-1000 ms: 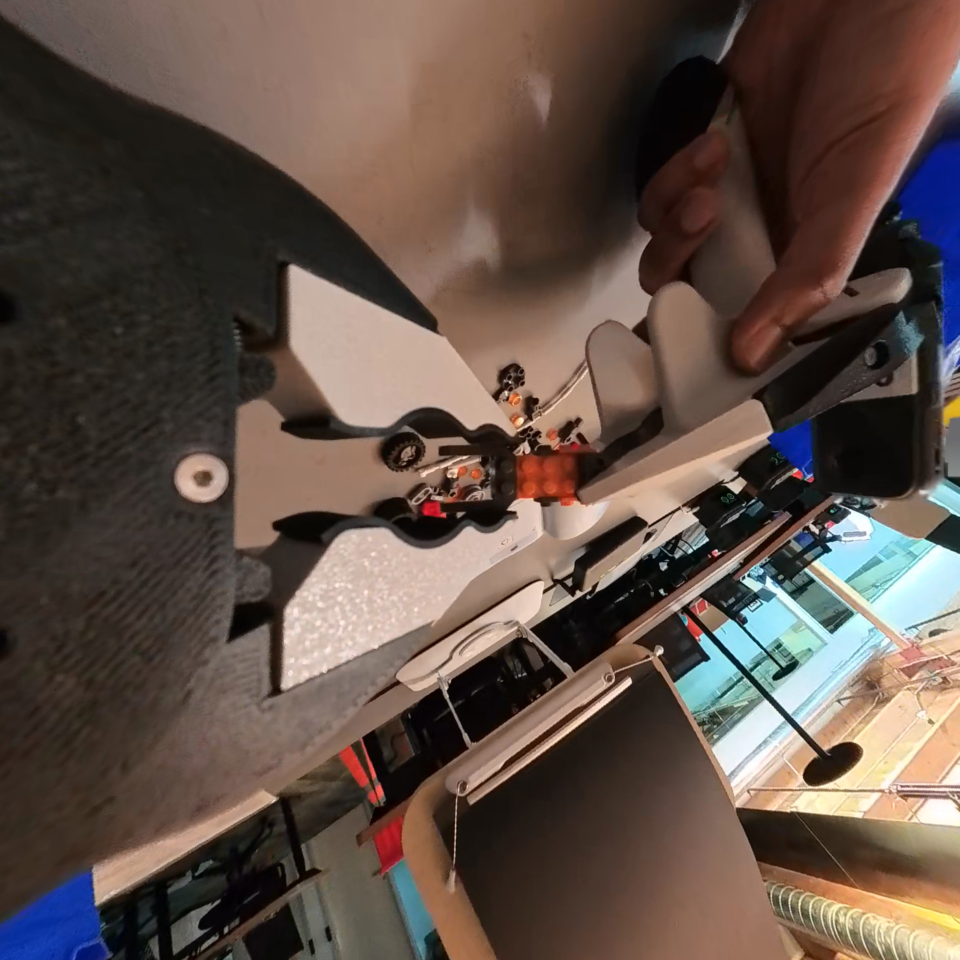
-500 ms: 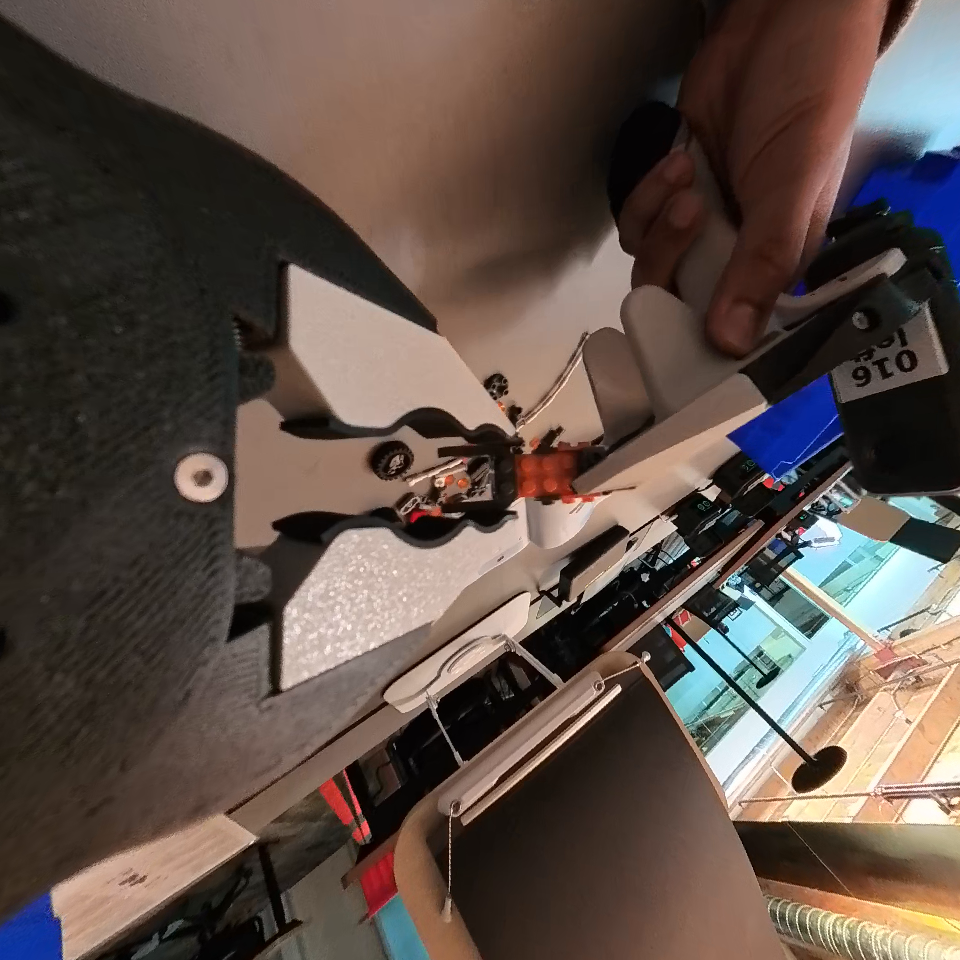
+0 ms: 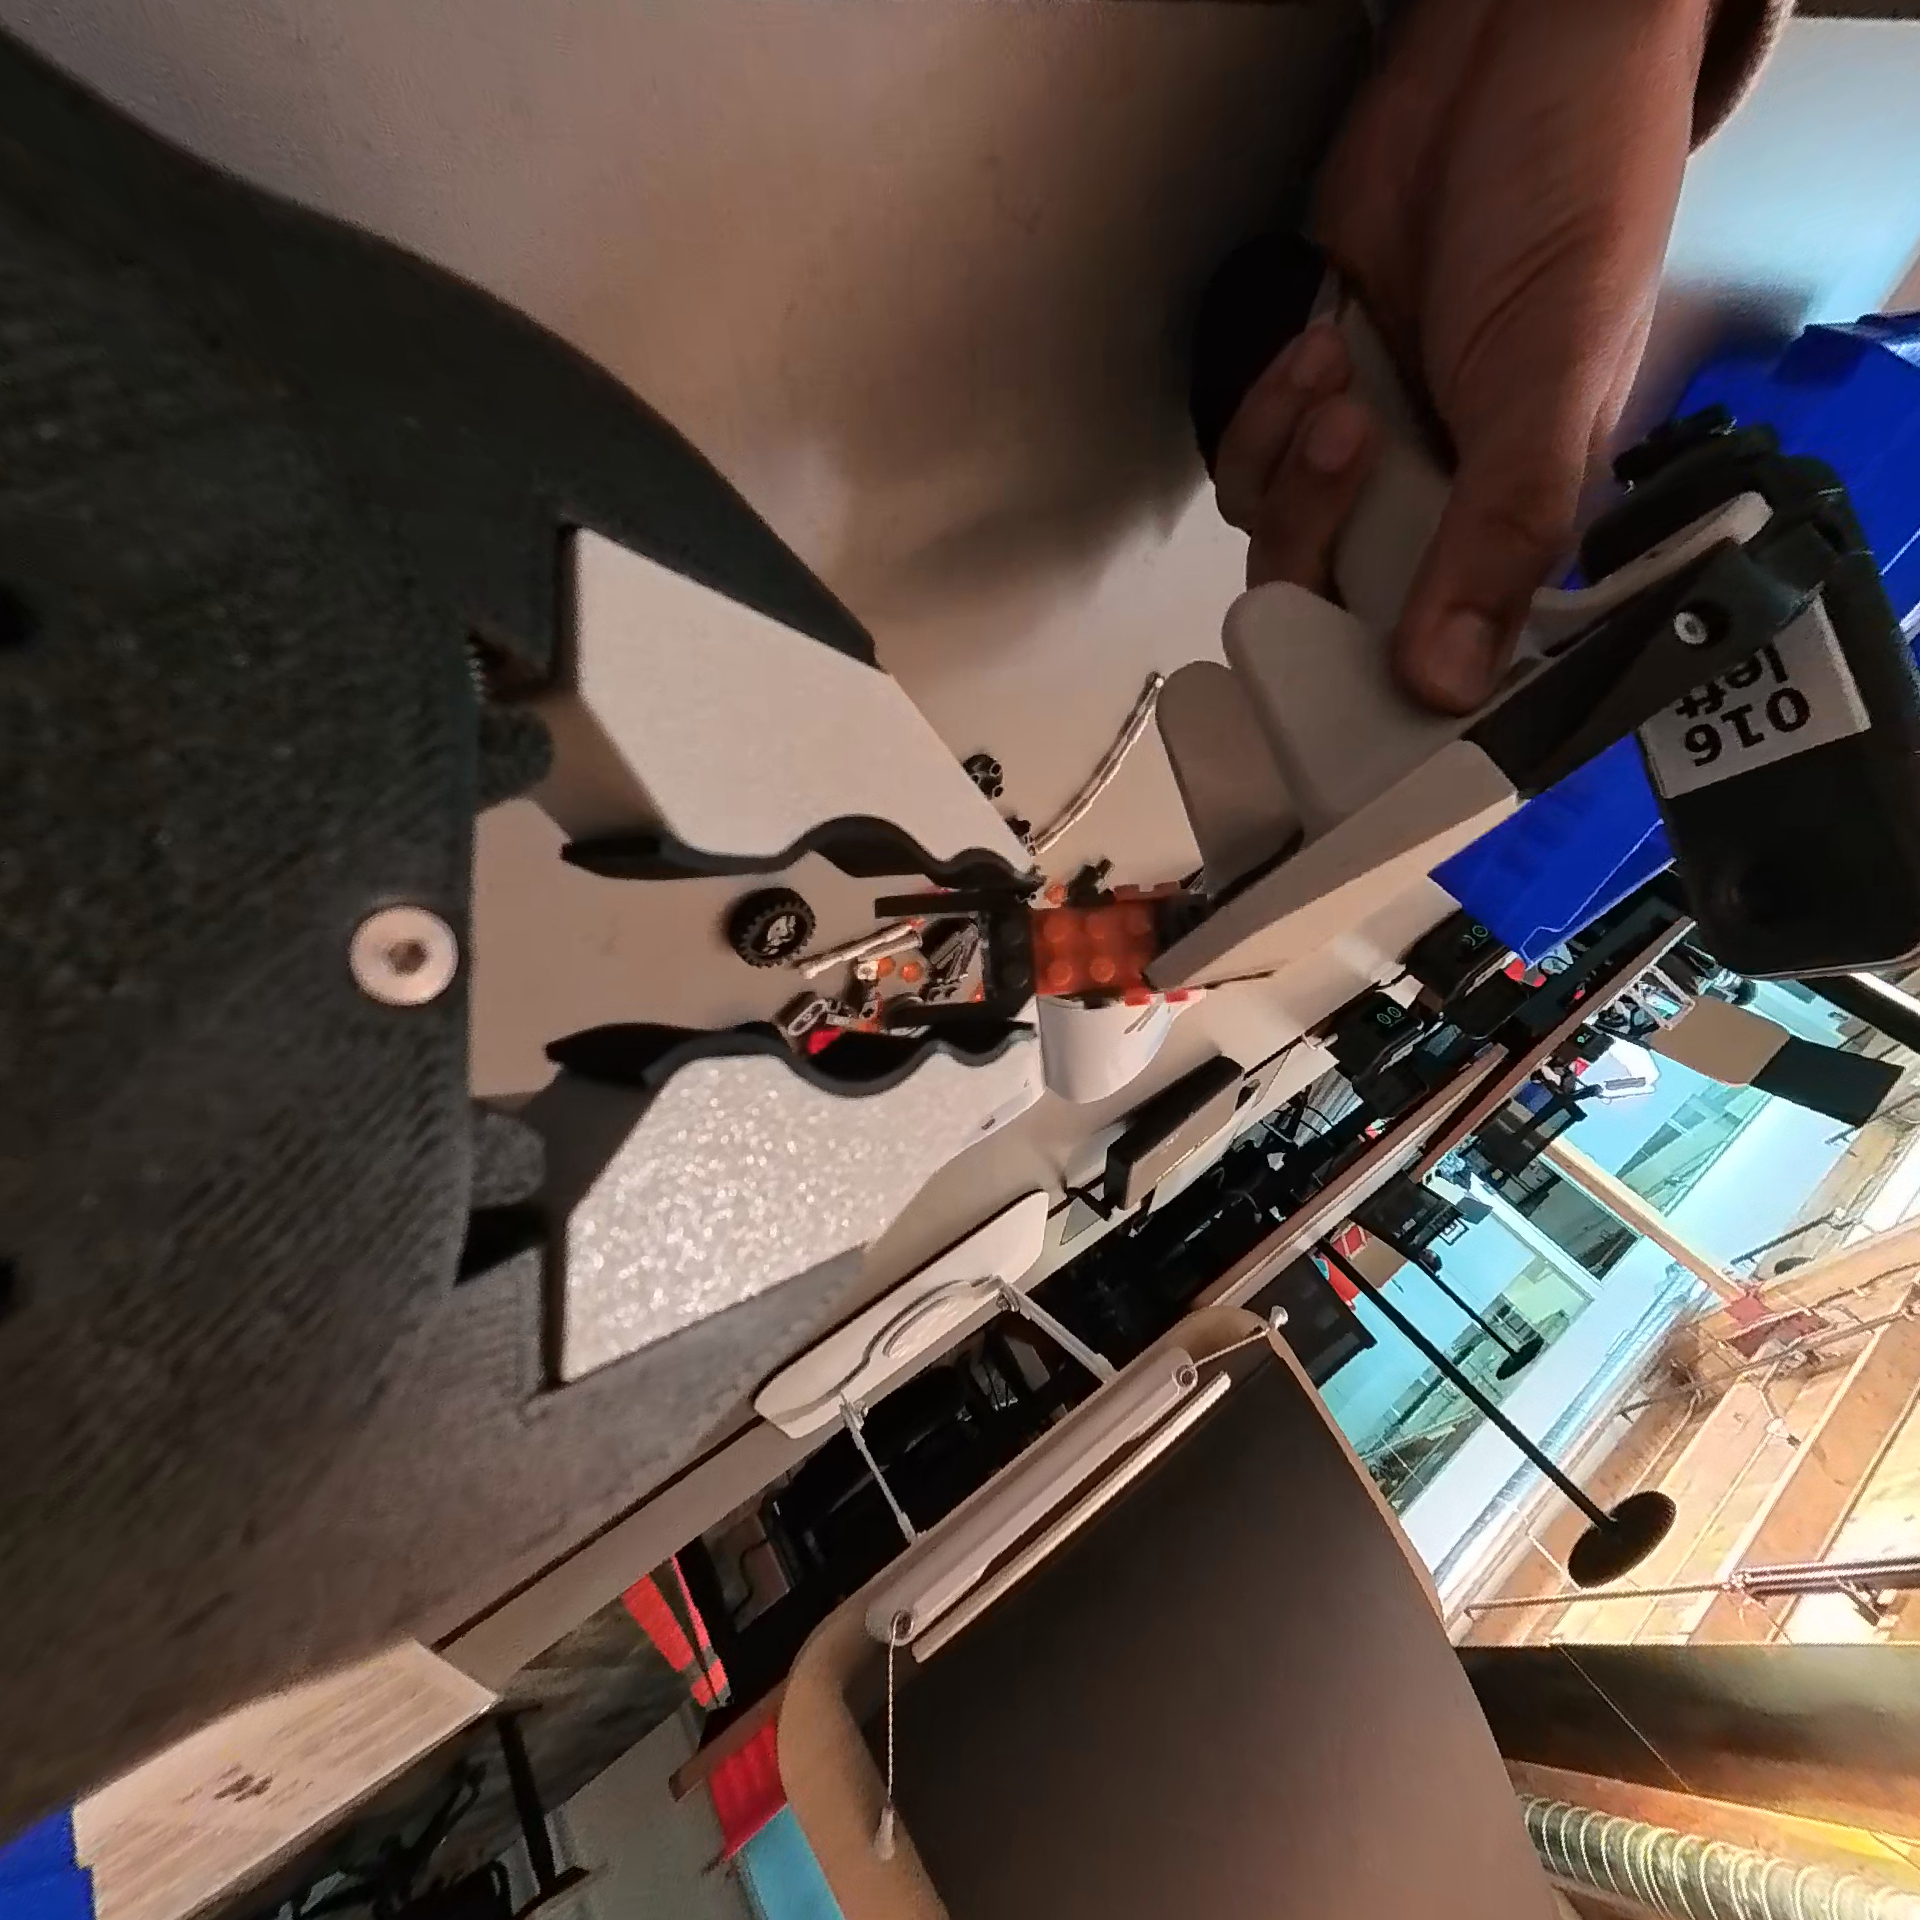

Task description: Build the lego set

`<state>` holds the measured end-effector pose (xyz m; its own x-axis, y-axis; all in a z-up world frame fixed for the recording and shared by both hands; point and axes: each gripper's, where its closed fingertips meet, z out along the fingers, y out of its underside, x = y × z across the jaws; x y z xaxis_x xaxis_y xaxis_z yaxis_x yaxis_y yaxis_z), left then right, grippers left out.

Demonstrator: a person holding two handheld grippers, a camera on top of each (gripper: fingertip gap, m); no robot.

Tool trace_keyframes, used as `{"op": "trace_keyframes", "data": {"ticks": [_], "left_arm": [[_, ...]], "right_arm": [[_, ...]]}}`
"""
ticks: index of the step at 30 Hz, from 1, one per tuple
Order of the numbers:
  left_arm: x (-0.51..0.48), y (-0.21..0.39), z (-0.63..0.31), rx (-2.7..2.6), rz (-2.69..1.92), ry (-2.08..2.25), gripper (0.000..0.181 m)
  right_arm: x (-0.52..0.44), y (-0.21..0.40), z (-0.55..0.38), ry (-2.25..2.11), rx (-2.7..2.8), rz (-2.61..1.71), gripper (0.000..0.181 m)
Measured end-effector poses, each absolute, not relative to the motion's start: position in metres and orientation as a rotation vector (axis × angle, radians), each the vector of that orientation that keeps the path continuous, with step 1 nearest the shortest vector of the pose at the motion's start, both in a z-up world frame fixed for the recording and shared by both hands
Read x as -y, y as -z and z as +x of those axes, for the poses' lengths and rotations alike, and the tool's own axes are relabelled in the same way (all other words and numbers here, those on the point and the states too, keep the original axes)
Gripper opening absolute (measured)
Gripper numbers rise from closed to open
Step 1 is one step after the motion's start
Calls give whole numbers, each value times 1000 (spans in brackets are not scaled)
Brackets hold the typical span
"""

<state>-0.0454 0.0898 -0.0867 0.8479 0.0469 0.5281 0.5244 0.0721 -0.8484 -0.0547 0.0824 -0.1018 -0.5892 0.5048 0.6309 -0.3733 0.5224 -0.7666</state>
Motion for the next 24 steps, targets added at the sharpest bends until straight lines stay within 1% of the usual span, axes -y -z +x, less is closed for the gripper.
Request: {"op": "trace_keyframes", "data": {"ticks": [7, 8, 9, 10, 13, 19, 24], "left_arm": [[-92, 84, -48, 481, -1423, 355, 18], [-90, 82, -49, 473, -1417, 331, 28], [-89, 81, -49, 466, -1408, 315, 43], [-88, 79, -48, 460, -1395, 320, 48], [-88, 80, -46, 458, -1383, 380, 47], [-86, 76, -42, 446, -1342, 463, 38], [-84, 75, -45, 451, -1340, 413, 42]], "right_arm": [[-86, 99, -55, -1238, 1839, -132, 23], [-86, 97, -54, -1248, 1830, -137, 23], [-88, 95, -54, -1264, 1822, -144, 23], [-89, 93, -53, -1284, 1817, -154, 23], [-93, 87, -53, -1343, 1799, -181, 23], [-94, 89, -53, -1345, 1806, -184, 23], [-94, 94, -52, -1393, 1863, -221, 23]]}}
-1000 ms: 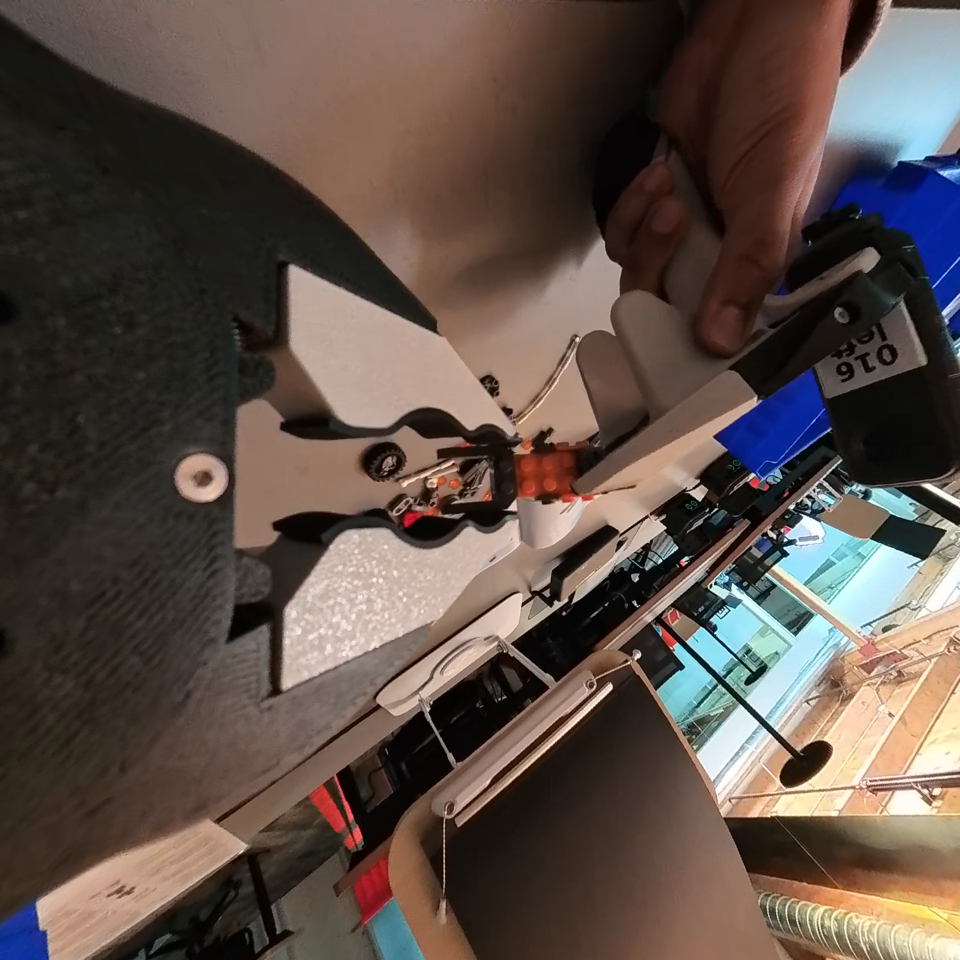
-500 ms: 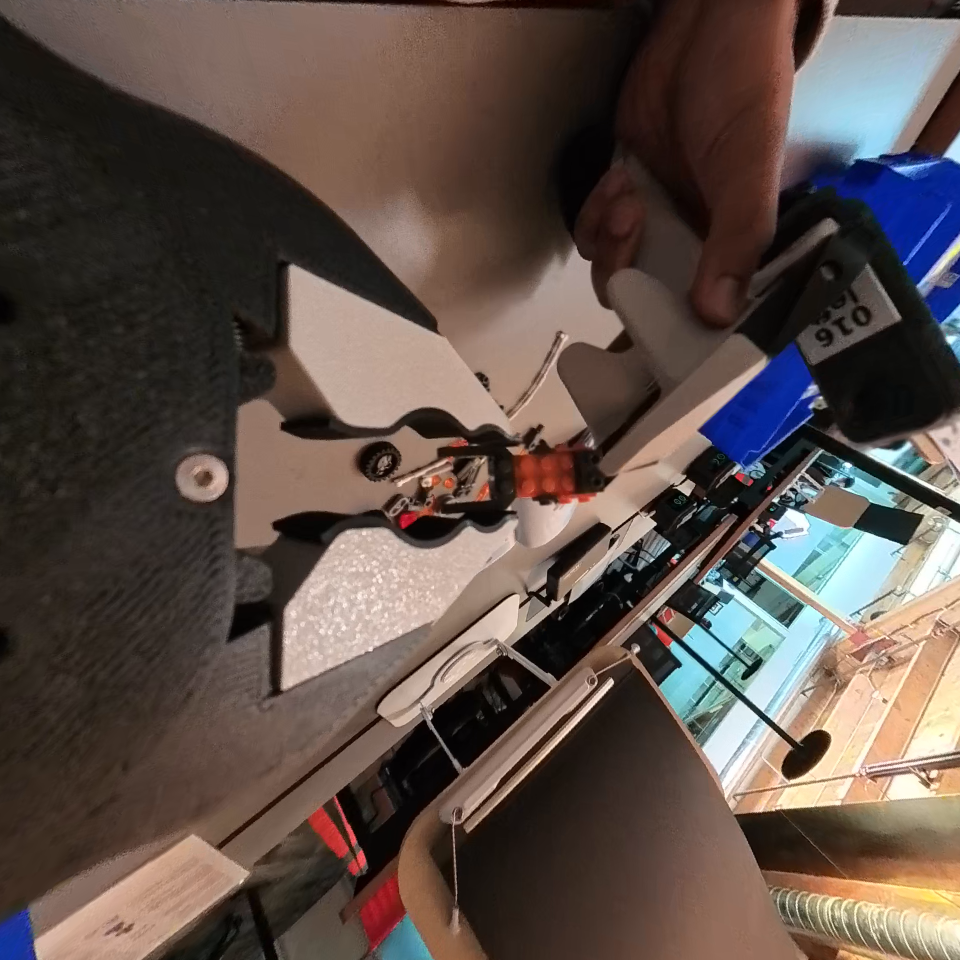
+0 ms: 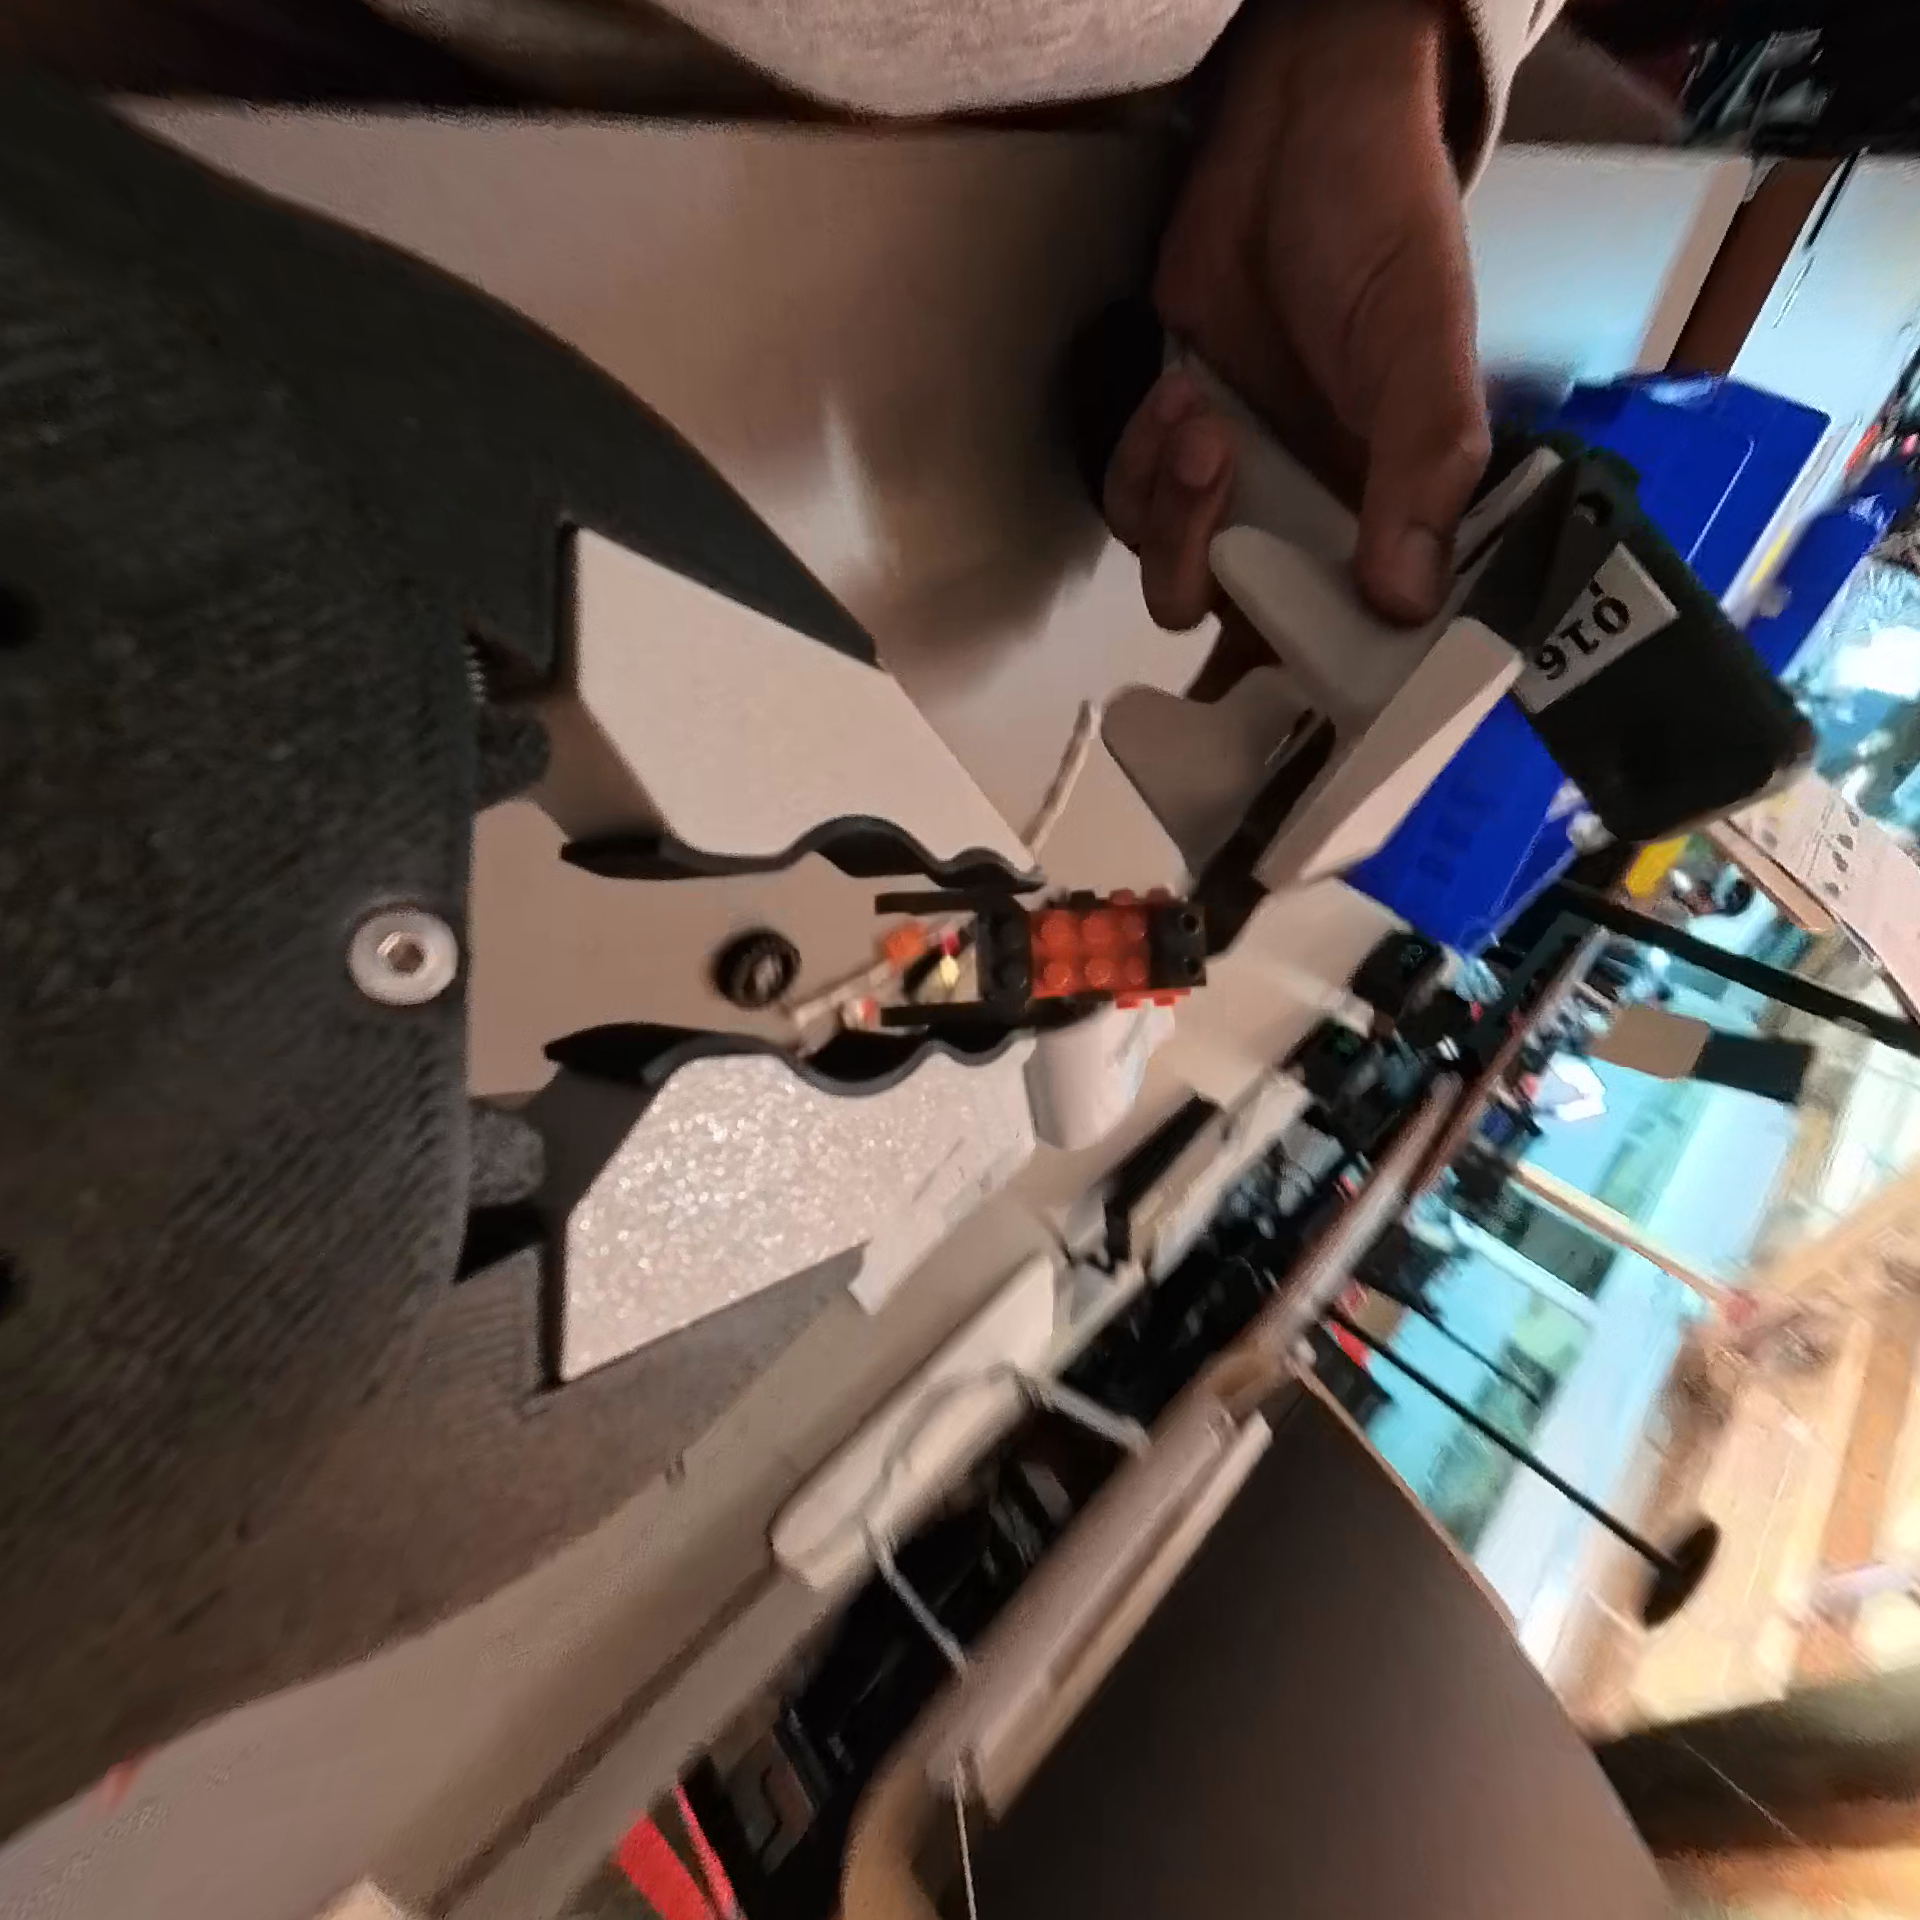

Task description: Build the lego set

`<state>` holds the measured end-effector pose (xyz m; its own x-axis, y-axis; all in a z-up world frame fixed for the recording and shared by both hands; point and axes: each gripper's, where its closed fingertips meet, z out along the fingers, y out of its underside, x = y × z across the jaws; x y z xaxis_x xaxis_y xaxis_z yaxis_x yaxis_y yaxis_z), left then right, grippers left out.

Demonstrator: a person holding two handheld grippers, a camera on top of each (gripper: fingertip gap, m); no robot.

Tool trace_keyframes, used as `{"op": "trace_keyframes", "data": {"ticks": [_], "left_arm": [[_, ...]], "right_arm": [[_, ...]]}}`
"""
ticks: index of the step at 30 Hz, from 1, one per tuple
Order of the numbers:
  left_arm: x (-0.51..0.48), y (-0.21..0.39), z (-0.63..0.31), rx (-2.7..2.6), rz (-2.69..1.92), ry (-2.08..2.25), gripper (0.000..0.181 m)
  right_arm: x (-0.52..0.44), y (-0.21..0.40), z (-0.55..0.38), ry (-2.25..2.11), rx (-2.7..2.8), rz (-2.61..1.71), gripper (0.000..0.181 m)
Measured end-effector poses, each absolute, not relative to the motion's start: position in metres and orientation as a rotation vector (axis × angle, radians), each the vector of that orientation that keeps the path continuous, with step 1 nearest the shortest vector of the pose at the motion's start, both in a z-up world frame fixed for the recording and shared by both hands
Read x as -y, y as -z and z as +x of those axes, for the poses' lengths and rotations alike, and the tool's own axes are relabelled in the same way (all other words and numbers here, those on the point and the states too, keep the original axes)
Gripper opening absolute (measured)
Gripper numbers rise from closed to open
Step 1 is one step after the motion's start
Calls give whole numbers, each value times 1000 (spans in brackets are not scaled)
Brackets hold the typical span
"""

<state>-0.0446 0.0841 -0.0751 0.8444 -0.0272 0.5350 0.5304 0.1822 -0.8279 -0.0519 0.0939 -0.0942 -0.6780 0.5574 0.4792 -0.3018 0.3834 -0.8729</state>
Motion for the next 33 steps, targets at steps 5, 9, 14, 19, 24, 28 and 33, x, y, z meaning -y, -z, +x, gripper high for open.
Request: {"op": "trace_keyframes", "data": {"ticks": [5, 9, 14, 19, 24, 28, 33], "left_arm": [[-61, 56, -54, 469, -1195, 384, 61], [-39, 45, -64, 493, -1087, 327, 62], [-43, 48, -63, 491, -1105, 329, 63], [-43, 49, -66, 508, -1099, 335, 62], [-44, 52, -69, 531, -1094, 370, 61], [-43, 52, -70, 532, -1110, 346, 60], [-49, 79, -69, 529, -1382, 360, 60]], "right_arm": [[-77, 129, -30, -1555, 2300, -279, 23], [-71, 145, -18, -1499, 2441, -230, 23], [-66, 185, -15, -1202, 2664, -234, 23], [-68, 186, -21, -1204, 2669, -297, 24], [-68, 186, -27, -1214, 2668, -372, 39], [-68, 181, -27, -1255, 2644, -377, 37], [-68, 168, -26, -1377, 2594, -387, 36]]}}
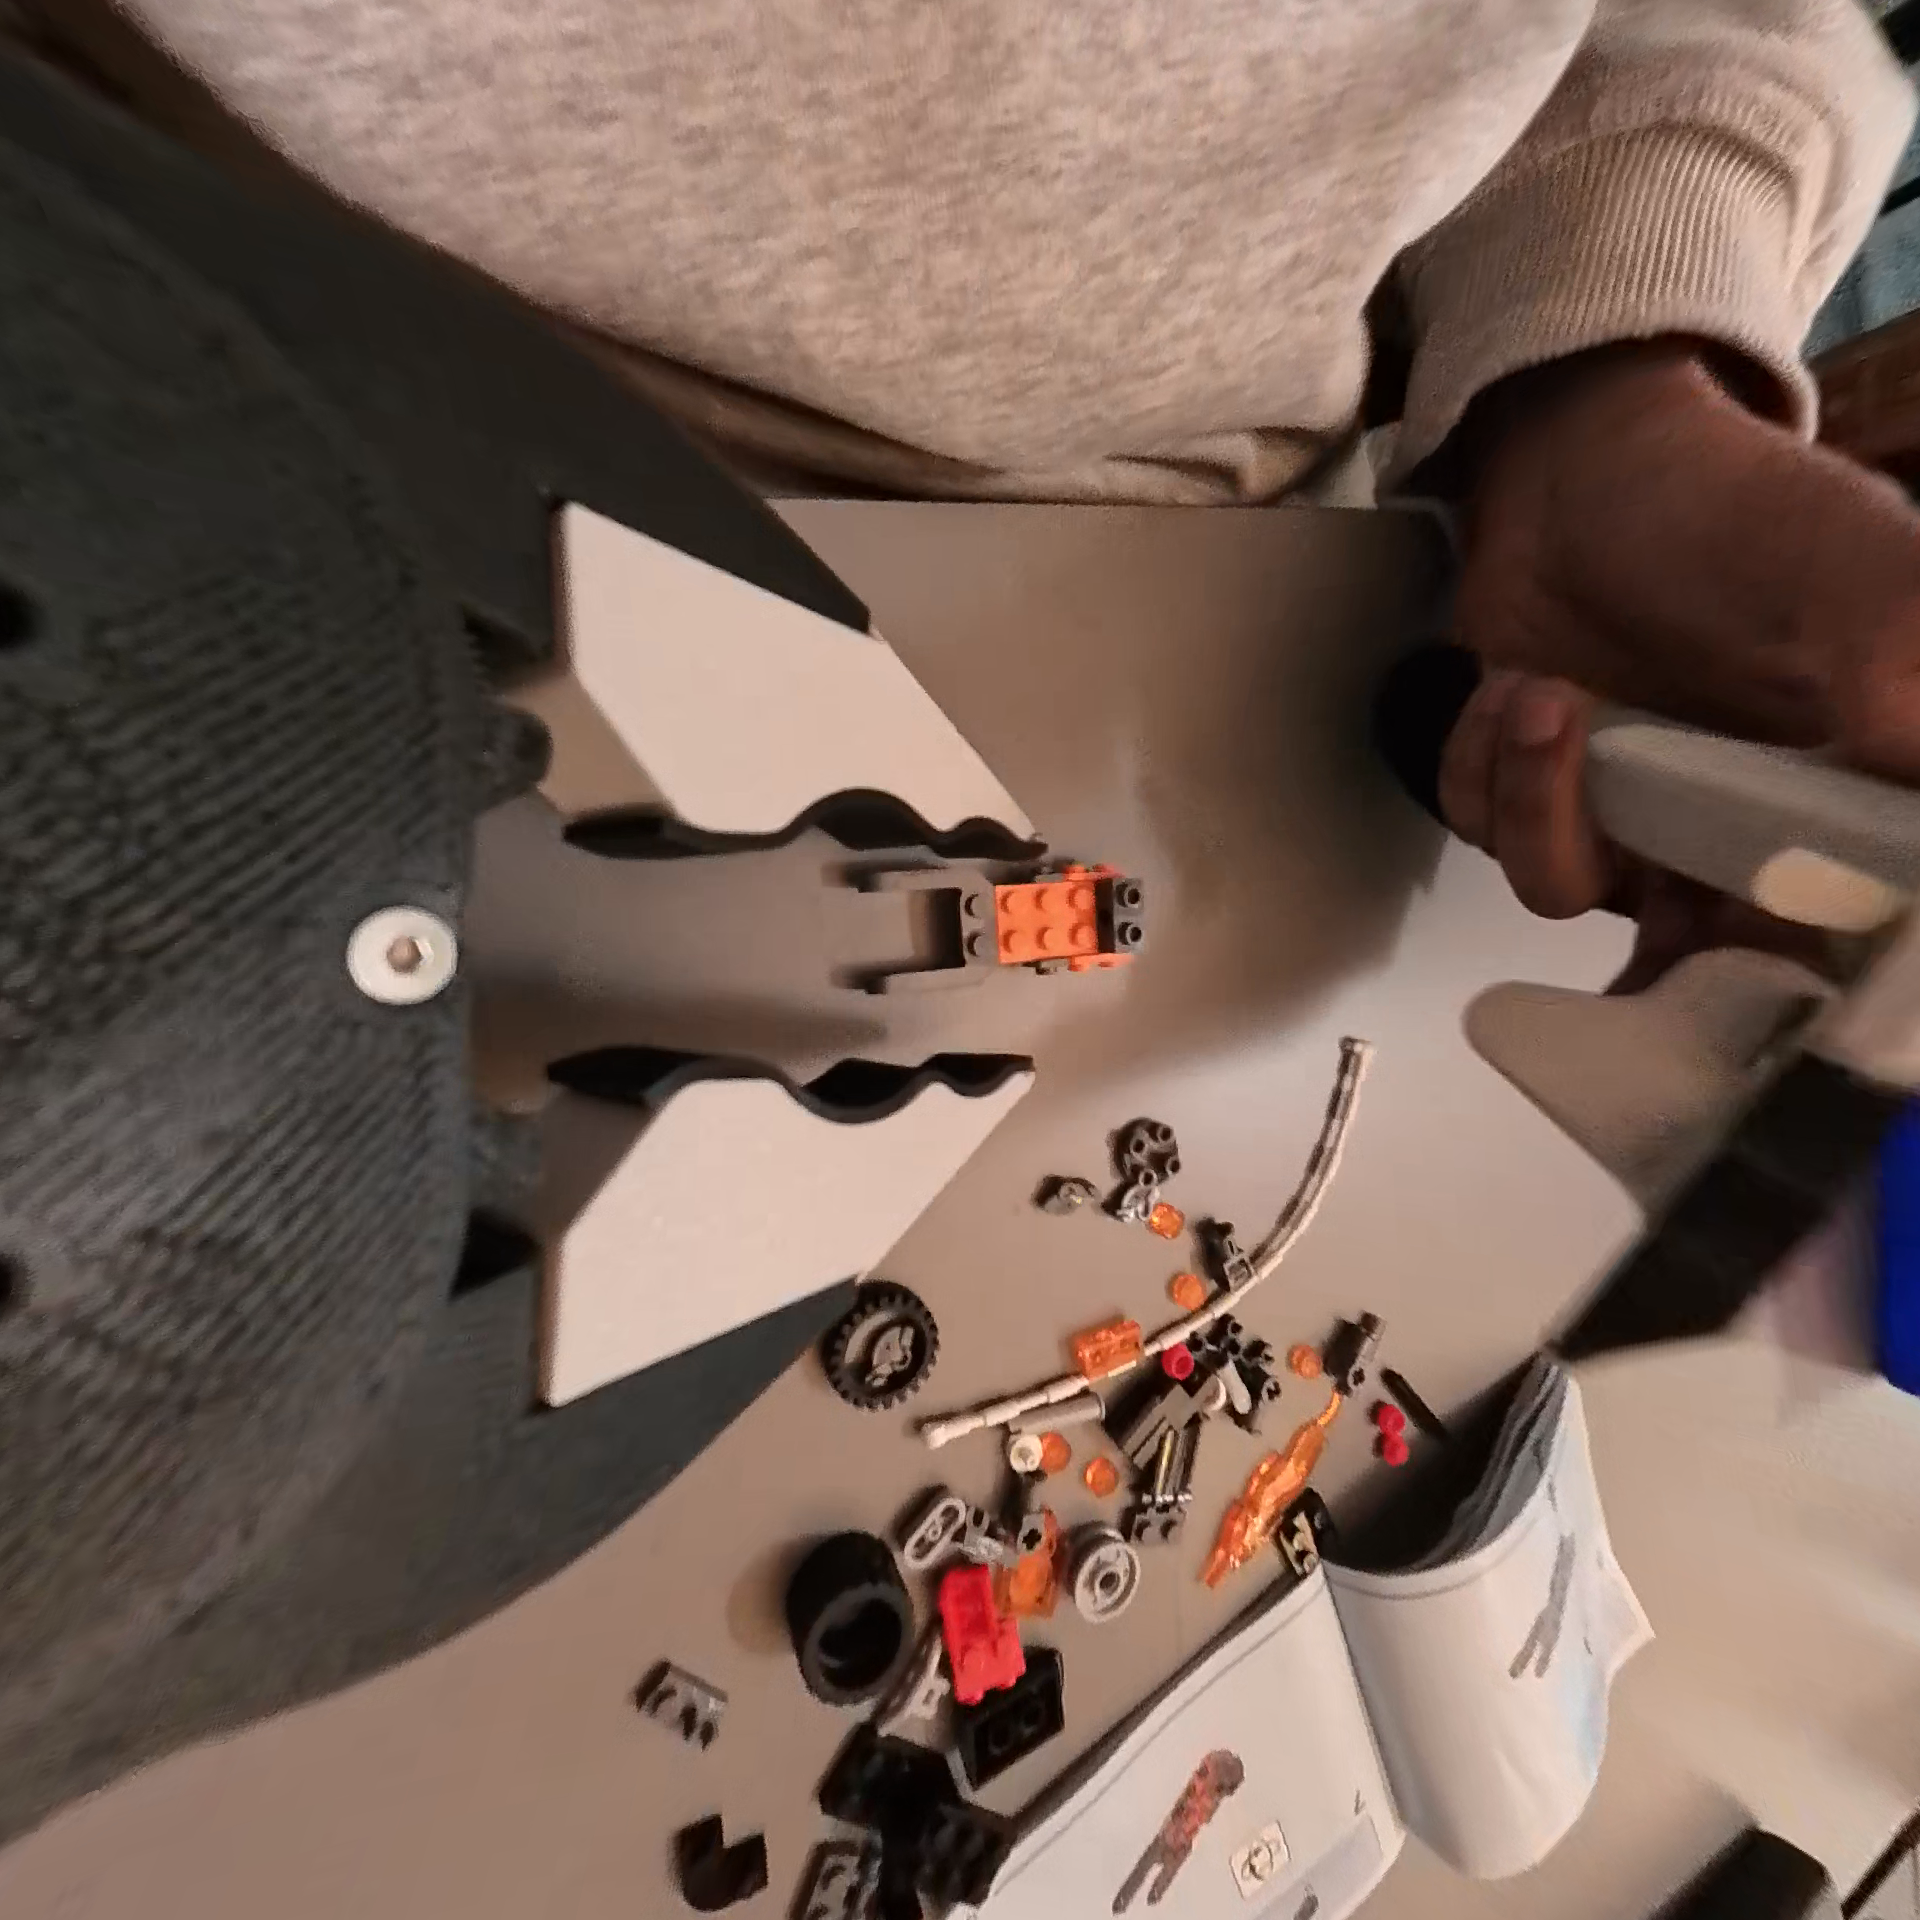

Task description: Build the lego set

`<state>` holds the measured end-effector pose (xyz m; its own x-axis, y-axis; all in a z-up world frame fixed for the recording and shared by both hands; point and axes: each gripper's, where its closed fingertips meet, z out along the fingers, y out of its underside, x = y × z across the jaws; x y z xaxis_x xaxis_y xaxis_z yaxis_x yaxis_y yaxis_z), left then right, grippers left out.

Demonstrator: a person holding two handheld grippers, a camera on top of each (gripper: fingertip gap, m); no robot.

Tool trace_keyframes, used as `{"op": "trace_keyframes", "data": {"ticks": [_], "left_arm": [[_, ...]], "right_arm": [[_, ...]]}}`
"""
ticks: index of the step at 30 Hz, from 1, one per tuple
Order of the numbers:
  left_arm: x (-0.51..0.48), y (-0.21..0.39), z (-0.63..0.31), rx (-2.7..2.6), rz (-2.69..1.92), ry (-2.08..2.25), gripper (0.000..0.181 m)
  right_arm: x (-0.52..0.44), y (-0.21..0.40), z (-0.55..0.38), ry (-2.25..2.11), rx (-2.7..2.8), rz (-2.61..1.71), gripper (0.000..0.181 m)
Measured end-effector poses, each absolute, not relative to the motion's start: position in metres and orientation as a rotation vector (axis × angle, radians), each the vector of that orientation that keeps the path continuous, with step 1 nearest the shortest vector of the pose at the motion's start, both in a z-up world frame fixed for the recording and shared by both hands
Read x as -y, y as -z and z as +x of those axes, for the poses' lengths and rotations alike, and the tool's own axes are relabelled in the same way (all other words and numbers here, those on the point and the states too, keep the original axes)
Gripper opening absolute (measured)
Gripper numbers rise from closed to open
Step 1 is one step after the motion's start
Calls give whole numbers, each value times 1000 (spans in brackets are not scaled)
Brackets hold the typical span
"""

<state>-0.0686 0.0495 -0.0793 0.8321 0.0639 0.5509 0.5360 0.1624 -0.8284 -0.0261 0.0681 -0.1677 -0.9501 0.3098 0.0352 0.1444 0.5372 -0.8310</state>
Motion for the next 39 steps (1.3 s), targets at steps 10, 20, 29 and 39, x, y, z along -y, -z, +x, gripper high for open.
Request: {"op": "trace_keyframes", "data": {"ticks": [10, 20, 29, 39], "left_arm": [[-41, 114, -52, 347, -1766, 199, 14], [-38, 110, -59, 390, -1705, 228, 16], [-35, 111, -68, 463, -1678, 253, 22], [-39, 117, -66, 513, -1678, 359, 33]], "right_arm": [[-68, 161, -19, -1437, 2623, -388, 25], [-72, 155, -11, -1489, 2638, -411, 24], [-74, 157, -9, -1462, 2651, -409, 24], [-74, 162, -9, -1394, 2660, -394, 21]]}}
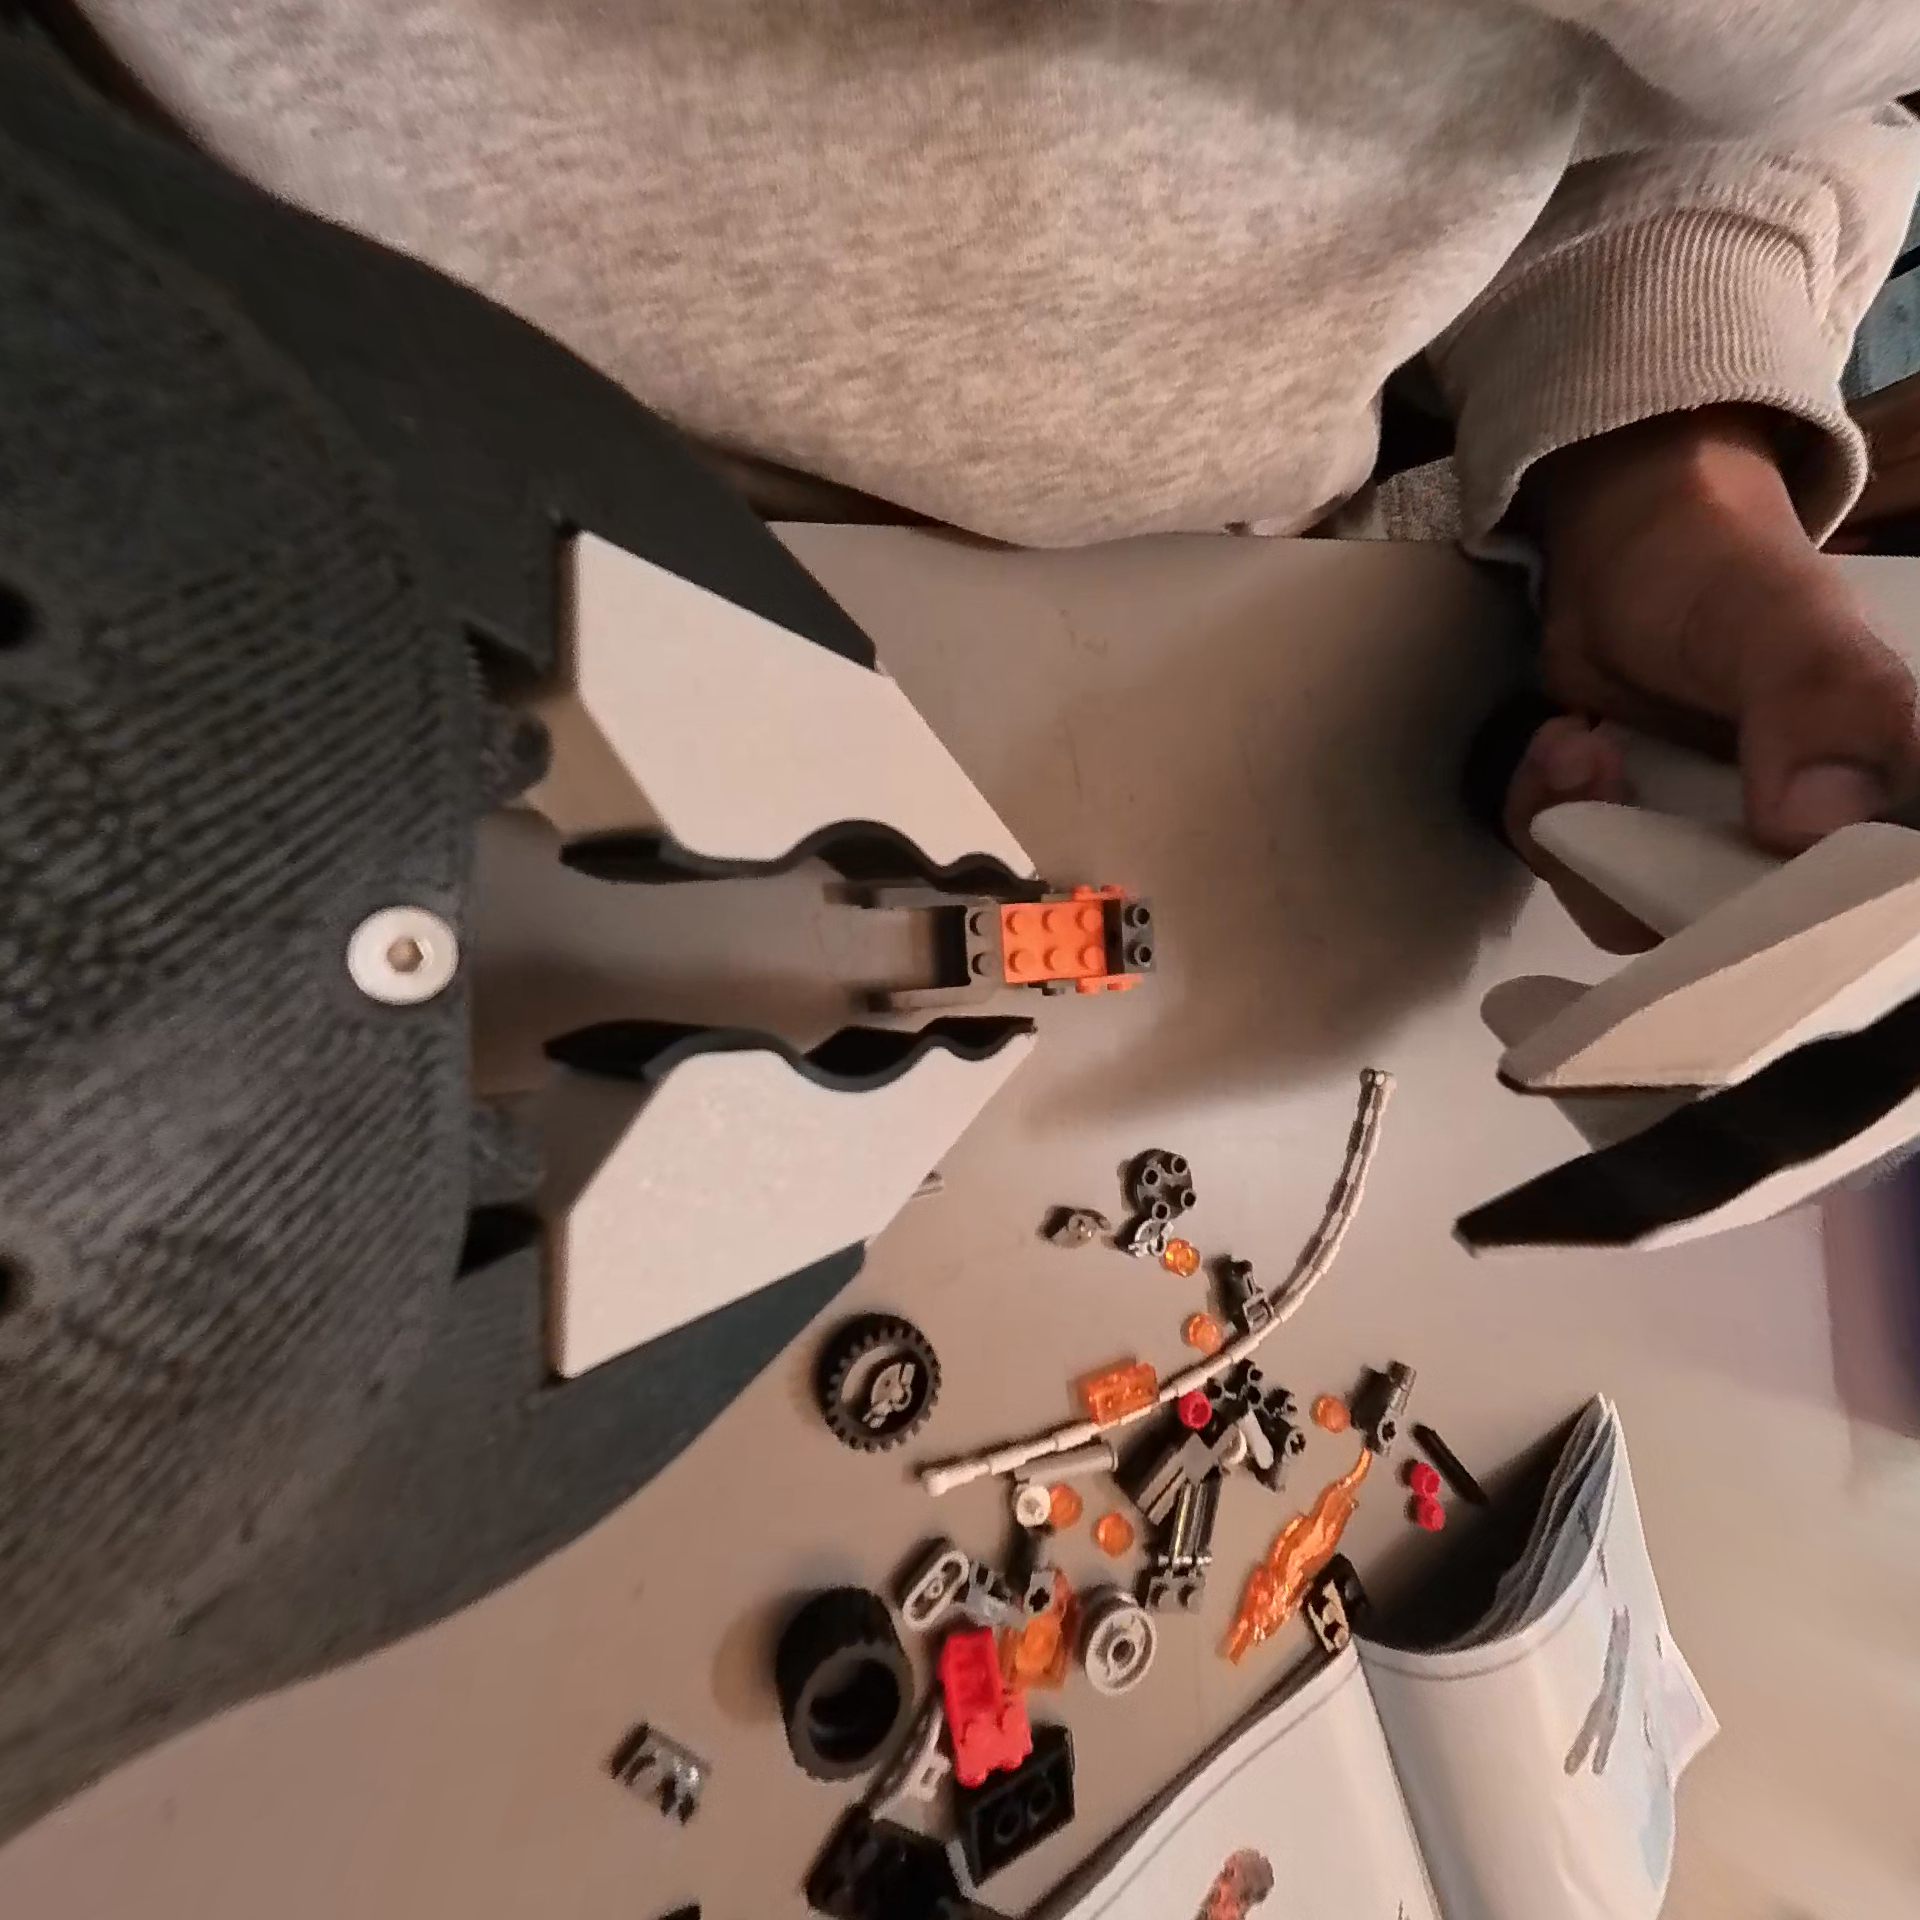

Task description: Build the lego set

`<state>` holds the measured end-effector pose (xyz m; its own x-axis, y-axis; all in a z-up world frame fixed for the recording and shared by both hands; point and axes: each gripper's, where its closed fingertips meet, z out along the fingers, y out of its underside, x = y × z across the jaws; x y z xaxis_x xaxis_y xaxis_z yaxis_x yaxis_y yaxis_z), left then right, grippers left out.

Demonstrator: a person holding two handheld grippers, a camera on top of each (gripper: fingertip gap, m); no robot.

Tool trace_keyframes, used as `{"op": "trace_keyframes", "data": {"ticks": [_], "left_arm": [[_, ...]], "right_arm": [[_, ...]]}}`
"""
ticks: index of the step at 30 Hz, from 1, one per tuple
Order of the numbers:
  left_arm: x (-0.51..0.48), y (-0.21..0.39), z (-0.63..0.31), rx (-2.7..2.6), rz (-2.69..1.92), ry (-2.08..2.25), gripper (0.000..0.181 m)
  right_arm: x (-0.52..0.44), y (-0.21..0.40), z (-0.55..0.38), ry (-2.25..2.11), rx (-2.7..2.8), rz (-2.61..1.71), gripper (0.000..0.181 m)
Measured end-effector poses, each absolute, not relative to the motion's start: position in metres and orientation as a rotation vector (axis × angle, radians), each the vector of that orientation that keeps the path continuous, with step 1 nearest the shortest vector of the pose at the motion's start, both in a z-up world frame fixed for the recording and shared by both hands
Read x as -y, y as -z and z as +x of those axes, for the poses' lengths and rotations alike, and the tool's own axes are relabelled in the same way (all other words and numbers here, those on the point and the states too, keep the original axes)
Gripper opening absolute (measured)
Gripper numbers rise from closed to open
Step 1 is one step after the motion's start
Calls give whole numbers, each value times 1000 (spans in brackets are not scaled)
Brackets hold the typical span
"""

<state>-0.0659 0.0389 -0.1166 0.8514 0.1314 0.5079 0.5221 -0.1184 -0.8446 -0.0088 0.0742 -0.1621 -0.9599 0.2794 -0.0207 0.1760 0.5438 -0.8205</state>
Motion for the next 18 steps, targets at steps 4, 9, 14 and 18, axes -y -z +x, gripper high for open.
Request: {"op": "trace_keyframes", "data": {"ticks": [4, 9, 14, 18], "left_arm": [[-39, 115, -64, 502, -1672, 353, 33], [-41, 117, -63, 499, -1684, 360, 33], [-41, 117, -64, 506, -1677, 376, 34], [-41, 117, -64, 505, -1682, 380, 34]], "right_arm": [[-75, 163, -9, -1381, 2662, -394, 21], [-75, 164, -10, -1375, 2667, -398, 21], [-76, 166, -10, -1369, 2675, -403, 21], [-76, 166, -11, -1368, 2678, -405, 21]]}}
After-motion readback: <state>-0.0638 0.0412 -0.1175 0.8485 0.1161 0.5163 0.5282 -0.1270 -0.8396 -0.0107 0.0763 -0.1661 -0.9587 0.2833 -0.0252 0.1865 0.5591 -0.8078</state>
